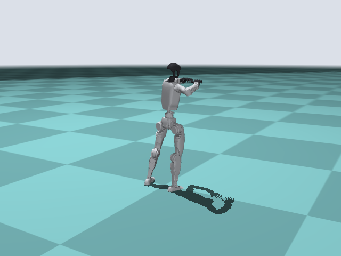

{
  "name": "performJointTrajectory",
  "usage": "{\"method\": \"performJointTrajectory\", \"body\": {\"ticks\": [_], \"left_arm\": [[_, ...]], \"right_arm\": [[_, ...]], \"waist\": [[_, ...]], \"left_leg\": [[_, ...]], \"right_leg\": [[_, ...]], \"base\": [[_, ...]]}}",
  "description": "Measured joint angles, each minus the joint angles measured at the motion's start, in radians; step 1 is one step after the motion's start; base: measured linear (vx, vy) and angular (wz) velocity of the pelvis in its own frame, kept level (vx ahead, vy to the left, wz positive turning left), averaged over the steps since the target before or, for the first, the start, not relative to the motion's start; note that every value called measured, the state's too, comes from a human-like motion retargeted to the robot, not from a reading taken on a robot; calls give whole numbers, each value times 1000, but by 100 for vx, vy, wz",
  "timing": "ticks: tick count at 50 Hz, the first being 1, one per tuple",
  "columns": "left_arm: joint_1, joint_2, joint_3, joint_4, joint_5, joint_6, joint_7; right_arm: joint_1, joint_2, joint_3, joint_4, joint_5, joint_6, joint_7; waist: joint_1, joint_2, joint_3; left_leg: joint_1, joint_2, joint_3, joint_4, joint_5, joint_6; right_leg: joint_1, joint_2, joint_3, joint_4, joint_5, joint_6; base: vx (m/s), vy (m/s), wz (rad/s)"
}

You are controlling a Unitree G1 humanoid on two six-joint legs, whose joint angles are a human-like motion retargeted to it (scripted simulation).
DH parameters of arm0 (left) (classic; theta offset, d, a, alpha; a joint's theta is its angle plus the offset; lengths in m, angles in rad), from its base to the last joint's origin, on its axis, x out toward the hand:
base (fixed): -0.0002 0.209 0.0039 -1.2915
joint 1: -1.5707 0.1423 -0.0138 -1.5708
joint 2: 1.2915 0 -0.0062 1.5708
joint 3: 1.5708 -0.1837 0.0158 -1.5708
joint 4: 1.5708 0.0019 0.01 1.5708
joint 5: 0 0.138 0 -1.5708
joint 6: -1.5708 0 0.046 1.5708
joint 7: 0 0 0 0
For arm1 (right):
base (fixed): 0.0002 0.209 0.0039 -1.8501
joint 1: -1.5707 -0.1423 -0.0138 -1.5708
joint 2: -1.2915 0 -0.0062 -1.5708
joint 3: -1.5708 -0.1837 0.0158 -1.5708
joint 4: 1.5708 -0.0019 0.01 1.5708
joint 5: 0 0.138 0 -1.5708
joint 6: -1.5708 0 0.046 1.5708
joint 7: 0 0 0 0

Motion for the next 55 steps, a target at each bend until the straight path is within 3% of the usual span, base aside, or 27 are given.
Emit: {"method": "performJointTrajectory", "body": {"ticks": [10,20,27,28,32,37,41,45,55], "left_arm": [[220,69,191,-46,94,19,-43],[490,178,413,-52,149,14,-26],[921,216,792,-4,182,24,-36],[1059,207,924,-11,187,26,-43],[1389,150,1235,-12,196,39,-55],[1643,71,1499,-30,201,63,-56],[1768,30,1646,-66,213,79,-49],[1806,39,1707,-91,225,88,-34],[1716,143,1599,-113,207,66,-31]], "right_arm": [[-419,64,455,-29,-47,3,29],[-908,167,909,-23,-66,-3,57],[-1180,307,1108,12,-104,5,66],[-1252,326,1169,20,-110,6,64],[-1437,386,1327,23,-130,7,64],[-1669,479,1525,12,-149,6,73],[-1826,580,1652,23,-150,5,72],[-1896,636,1696,32,-154,6,59],[-1823,497,1651,24,-130,6,48]], "waist": [[316,-146,-24],[669,-267,2],[905,-352,38],[930,-353,45],[1066,-375,83],[1194,-391,134],[1215,-387,151],[1178,-376,149],[939,-325,73]], "left_leg": [[-57,-192,-365,-95,41,12],[-115,-280,-690,-150,98,-20],[-171,-343,-855,-150,117,-26],[-176,-351,-871,-150,119,-24],[-192,-373,-911,-150,120,-11],[-197,-389,-925,-150,118,8],[-194,-393,-916,-150,117,18],[-186,-388,-888,-150,115,23],[-154,-345,-733,-150,105,9]], "right_leg": [[127,-220,-338,53,-89,0],[244,-282,-686,114,-109,-48],[292,-303,-863,141,-107,-88],[297,-304,-879,142,-105,-91],[309,-305,-916,134,-95,-93],[319,-301,-920,108,-83,-88],[323,-299,-901,87,-80,-83],[318,-301,-862,77,-84,-78],[248,-320,-675,96,-112,-54]], "base": [[10,29,201],[11,12,185],[11,9,147],[10,7,102],[9,6,69],[7,3,25],[0,0,-5],[-1,-2,-41],[-5,-3,-91]]}}
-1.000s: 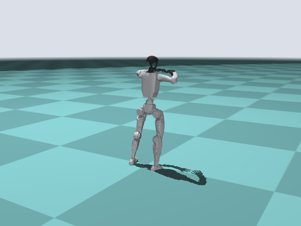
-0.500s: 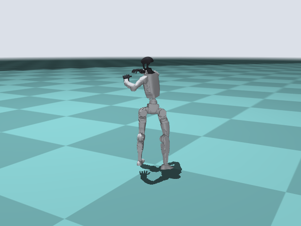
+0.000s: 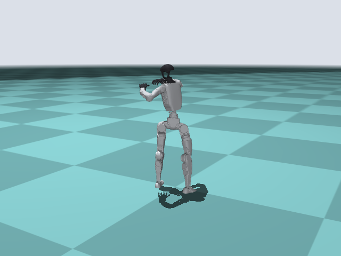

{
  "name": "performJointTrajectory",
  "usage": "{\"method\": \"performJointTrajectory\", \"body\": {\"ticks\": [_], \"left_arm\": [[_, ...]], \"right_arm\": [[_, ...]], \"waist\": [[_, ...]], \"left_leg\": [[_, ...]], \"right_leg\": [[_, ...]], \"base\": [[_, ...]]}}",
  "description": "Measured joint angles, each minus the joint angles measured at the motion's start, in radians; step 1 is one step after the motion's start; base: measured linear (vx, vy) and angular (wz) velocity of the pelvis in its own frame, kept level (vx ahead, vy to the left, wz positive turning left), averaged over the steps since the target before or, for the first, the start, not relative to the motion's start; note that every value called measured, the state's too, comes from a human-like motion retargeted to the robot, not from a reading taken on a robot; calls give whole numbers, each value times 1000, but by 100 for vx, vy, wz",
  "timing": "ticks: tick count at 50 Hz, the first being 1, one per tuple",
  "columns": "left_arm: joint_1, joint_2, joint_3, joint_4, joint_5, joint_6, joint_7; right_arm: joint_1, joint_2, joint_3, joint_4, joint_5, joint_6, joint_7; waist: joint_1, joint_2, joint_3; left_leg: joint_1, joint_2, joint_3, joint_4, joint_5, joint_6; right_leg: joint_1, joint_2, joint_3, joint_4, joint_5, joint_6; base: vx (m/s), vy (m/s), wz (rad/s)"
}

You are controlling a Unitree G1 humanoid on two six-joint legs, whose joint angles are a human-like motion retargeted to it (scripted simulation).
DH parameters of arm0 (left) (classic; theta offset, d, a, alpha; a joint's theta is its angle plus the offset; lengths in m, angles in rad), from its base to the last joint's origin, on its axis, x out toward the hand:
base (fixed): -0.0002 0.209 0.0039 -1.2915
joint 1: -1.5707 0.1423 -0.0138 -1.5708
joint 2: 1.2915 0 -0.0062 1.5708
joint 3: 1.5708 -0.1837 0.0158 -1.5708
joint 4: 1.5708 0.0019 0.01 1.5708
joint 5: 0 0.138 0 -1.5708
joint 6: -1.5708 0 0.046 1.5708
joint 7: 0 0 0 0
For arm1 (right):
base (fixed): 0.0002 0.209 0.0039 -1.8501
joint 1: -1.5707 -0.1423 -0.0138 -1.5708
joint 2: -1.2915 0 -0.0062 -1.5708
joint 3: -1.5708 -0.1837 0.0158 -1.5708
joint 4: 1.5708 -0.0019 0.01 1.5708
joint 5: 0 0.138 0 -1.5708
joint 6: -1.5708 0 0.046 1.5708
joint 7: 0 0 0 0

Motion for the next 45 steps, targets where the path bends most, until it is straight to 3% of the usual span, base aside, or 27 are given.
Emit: {"method": "performJointTrajectory", "body": {"ticks": [6,13,19,23,30,40,45], "left_arm": [[-96,68,-106,-23,-12,-11,0],[-287,130,-288,-31,-22,-11,4],[-434,138,-449,-22,-20,-6,0],[-451,114,-487,-3,-12,-4,-6],[-305,36,-377,44,16,4,-17],[41,-89,-38,62,26,15,-26],[130,-133,88,64,13,30,-21]], "right_arm": [[30,-86,-7,8,10,2,10],[14,-75,-5,6,8,6,-3],[23,-27,-12,14,-7,15,-9],[59,-6,-30,25,-12,16,-1],[99,12,-44,42,-13,11,14],[26,121,-1,80,-67,8,2],[-68,219,42,123,-117,18,-10]], "waist": [[-165,36,-34],[-300,65,-47],[-322,70,-42],[-291,59,-39],[-165,22,-25],[136,-10,35],[225,-8,74]], "left_leg": [[22,28,115,0,-6,-21],[37,50,216,0,-11,-26],[37,55,240,0,-15,-17],[24,48,214,0,-17,-16],[-14,12,98,0,-13,-15],[-38,-38,-46,0,-14,-5],[-31,-43,-66,0,-15,1]], "right_leg": [[-47,3,130,-17,2,18],[-101,7,248,-23,12,31],[-130,4,283,-7,14,34],[-127,-1,255,-2,12,33],[-88,-20,124,12,-1,15],[-20,-38,-46,42,-12,-13],[7,-28,-72,25,-4,-16]], "base": [[-6,-2,-111],[-6,0,-85],[-3,1,-26],[-1,5,38],[2,8,98],[5,8,91],[2,2,31]]}}
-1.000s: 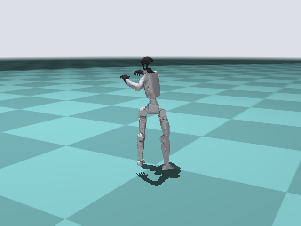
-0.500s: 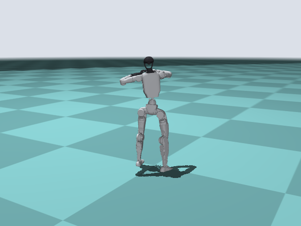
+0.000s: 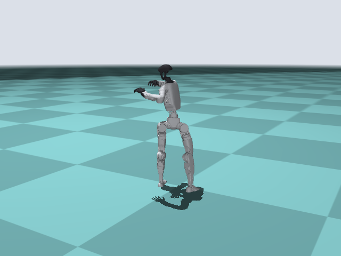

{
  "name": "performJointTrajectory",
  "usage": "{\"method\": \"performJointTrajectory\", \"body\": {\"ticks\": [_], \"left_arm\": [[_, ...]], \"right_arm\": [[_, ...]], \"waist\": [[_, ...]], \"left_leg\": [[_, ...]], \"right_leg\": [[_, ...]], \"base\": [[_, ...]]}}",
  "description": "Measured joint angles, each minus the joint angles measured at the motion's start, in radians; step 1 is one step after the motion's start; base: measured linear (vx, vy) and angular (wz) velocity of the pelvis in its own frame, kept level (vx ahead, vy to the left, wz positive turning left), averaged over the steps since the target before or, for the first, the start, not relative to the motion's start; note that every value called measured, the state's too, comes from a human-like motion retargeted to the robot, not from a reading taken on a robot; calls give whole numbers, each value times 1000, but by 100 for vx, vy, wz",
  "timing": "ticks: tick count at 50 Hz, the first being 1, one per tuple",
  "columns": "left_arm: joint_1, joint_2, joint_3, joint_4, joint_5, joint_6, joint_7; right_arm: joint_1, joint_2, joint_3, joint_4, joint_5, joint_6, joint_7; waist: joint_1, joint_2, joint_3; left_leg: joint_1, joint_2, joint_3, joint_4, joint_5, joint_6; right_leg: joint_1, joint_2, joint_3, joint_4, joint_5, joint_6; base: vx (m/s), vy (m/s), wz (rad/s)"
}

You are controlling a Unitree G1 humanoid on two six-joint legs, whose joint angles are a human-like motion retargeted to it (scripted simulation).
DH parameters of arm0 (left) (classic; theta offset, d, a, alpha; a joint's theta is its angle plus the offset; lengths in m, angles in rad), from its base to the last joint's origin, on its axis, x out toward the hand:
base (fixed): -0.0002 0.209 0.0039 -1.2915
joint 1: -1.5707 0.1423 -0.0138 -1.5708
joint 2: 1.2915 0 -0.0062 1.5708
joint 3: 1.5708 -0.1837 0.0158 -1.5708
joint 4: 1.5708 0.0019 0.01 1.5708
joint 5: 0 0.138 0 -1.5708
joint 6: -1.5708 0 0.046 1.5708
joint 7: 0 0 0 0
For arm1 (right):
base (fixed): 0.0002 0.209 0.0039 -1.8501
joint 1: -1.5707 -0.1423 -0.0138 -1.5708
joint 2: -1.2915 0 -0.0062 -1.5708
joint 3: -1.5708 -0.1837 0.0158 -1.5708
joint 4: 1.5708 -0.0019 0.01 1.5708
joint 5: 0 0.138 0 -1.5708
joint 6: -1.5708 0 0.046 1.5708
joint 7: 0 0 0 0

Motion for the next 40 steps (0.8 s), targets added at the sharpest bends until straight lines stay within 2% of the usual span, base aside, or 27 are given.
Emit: {"method": "performJointTrajectory", "body": {"ticks": [4,8,15,21,27,33,40], "left_arm": [[7,-10,20,-7,-2,3,7],[-21,1,-19,-14,1,-5,12],[-94,25,-179,-3,1,-28,-2],[-146,41,-329,14,-21,-46,-10],[-259,84,-505,18,-34,-60,-25],[-480,124,-711,4,-23,-68,-52],[-799,57,-909,1,9,-67,-71]], "right_arm": [[-29,33,15,16,-5,1,-9],[-7,5,17,11,11,-4,-12],[147,-132,-14,5,50,-13,8],[306,-227,-82,10,71,-20,17],[407,-298,-124,-4,90,-26,43],[464,-387,-143,-27,92,-27,63],[621,-569,-239,-22,86,-19,68]], "waist": [[-12,10,1],[-77,25,-5],[-231,69,-35],[-415,109,-51],[-609,151,-91],[-809,189,-105],[-1016,240,-115]], "left_leg": [[4,4,0,0,4,-4],[12,18,29,0,7,-13],[46,72,170,0,0,-23],[104,133,338,0,-17,-15],[129,248,537,23,-40,-21],[187,349,729,42,-50,-40],[282,412,955,47,-39,-48]], "right_leg": [[6,7,1,-3,1,-4],[-6,8,35,5,-4,-3],[-74,19,203,19,-11,24],[-133,59,393,12,1,63],[-215,183,592,-36,44,70],[-256,310,757,-76,88,70],[-248,431,927,-169,180,70]], "base": [[0,0,0],[-8,-5,-38],[-10,-9,-115],[-9,-13,-162],[-9,-23,-187],[-6,-29,-172],[-3,-30,-164]]}}
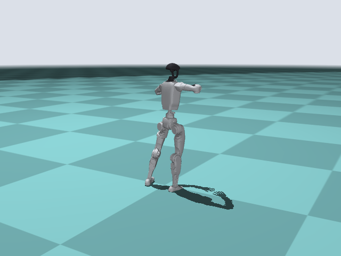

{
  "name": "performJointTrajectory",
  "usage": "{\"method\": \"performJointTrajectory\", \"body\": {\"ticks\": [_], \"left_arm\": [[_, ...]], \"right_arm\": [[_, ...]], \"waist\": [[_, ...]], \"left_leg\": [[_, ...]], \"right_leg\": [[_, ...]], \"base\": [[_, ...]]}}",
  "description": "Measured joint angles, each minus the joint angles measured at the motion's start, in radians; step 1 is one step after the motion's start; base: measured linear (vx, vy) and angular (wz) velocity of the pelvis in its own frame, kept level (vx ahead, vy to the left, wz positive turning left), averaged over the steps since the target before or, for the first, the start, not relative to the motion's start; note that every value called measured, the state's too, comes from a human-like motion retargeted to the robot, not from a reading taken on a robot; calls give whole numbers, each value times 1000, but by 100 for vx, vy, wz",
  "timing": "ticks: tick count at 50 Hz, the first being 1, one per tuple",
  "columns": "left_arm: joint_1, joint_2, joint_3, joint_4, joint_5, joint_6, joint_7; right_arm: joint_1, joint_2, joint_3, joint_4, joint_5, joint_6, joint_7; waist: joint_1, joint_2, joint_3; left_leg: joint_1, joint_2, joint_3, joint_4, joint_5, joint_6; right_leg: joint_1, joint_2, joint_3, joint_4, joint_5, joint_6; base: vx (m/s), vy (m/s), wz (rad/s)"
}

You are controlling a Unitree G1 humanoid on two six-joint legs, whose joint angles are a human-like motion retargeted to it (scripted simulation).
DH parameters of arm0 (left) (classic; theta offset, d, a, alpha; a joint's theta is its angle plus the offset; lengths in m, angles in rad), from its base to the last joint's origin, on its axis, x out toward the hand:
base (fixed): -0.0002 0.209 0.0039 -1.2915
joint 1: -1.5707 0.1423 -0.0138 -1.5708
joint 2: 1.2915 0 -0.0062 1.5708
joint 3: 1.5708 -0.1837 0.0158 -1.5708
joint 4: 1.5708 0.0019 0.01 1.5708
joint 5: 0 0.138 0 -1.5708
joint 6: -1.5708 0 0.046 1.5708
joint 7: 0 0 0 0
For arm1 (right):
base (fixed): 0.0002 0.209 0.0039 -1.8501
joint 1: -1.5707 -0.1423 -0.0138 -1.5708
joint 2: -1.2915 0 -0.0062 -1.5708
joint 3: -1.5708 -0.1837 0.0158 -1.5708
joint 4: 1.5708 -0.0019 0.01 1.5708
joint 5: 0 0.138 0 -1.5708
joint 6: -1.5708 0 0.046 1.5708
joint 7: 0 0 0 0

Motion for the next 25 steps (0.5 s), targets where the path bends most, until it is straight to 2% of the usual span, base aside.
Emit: {"method": "performJointTrajectory", "body": {"ticks": [7,15,18,19,25], "left_arm": [[-285,-149,-120,60,35,14,6],[-508,-294,-224,137,47,17,17],[-664,-349,-363,160,37,25,-1],[-702,-368,-400,161,36,23,3],[-876,-482,-550,163,36,15,-4]], "right_arm": [[194,-162,-191,62,-44,2,22],[488,-229,-569,126,-83,9,-12],[902,-157,-1002,79,-77,21,48],[987,-140,-1086,66,-77,17,38],[1243,-65,-1352,-12,-38,-1,36]], "waist": [[-212,74,2],[-548,164,9],[-622,150,16],[-642,149,19],[-668,167,31]], "left_leg": [[114,23,212,7,9,1],[184,26,356,8,19,17],[186,18,385,0,23,23],[191,16,395,-2,24,23],[209,7,431,-8,23,29]], "right_leg": [[44,81,153,-91,88,0],[42,128,257,-91,103,0],[28,131,285,-91,103,0],[27,133,294,-91,102,0],[25,138,329,-91,101,0]], "base": [[2,-24,-152],[5,-8,-92],[4,-1,-52],[4,-1,-48],[2,0,-29]]}}
